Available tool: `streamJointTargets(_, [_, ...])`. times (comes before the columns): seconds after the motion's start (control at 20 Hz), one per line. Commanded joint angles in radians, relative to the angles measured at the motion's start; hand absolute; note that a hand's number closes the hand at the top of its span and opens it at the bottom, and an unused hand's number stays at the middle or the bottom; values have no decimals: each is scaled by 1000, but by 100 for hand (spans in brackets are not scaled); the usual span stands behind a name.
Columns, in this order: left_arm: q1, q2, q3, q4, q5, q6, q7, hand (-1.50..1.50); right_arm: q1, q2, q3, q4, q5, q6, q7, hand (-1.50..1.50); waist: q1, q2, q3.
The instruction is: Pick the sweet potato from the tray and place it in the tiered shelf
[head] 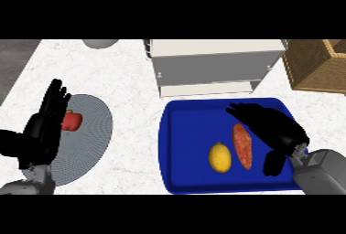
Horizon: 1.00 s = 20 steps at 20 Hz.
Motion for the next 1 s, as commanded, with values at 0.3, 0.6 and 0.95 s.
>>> streamJointTargets(0.3, [72, -19, 34, -38, 4, -65, -21, 0, 42, 100, -24, 215, 192, -76, -180, -150, 5, 1, 0])
streamJointTargets(0.6, [10, -59, 35, -32, -43, -50, 26, 0, 71, 128, -109, 221, 240, -59, -280, -150, 0, 0, 0])
streamJointTargets(0.95, [-55, -50, 86, 12, -44, -80, 47, 0, 43, 157, -176, 250, 295, -35, -348, -150, -2, 0, 0])
